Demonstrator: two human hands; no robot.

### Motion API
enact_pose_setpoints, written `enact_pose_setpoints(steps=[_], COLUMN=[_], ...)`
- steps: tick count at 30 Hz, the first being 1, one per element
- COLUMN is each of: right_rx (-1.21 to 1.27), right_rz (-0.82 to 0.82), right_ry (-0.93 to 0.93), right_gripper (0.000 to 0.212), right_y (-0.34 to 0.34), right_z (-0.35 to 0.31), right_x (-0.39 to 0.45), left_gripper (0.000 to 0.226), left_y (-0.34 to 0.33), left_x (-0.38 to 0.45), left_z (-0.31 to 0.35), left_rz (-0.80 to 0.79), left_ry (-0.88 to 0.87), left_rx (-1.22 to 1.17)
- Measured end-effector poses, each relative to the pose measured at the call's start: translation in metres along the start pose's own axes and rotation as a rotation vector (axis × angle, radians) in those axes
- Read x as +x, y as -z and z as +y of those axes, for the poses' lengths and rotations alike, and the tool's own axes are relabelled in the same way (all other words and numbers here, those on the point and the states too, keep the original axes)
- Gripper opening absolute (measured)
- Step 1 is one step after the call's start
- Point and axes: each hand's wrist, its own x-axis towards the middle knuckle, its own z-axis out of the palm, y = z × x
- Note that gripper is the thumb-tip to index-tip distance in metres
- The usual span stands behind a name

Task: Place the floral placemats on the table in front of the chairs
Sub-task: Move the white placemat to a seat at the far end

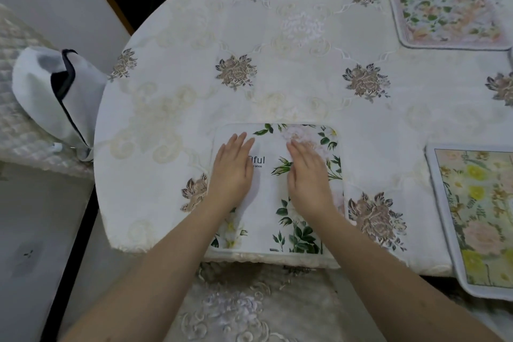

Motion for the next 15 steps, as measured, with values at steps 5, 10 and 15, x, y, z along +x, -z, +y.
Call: enact_pose_setpoints(steps=[5, 10, 15], right_rx=[-0.135, -0.276, -0.305], right_rz=[-0.103, -0.148, -0.153], right_ry=[0.041, 0.006, -0.039], right_gripper=[0.059, 0.062, 0.063], right_y=[-0.034, -0.054, -0.048], right_z=[-0.012, 0.003, 0.023], right_x=[0.039, 0.051, 0.058], left_gripper=[0.06, 0.062, 0.06], left_y=[-0.011, -0.029, -0.033], left_x=[0.031, 0.028, 0.028], left_z=[-0.004, -0.008, -0.012], left_rz=[-0.035, -0.135, -0.126], left_ry=[-0.019, -0.042, -0.036], left_rx=[0.165, 0.245, 0.243])
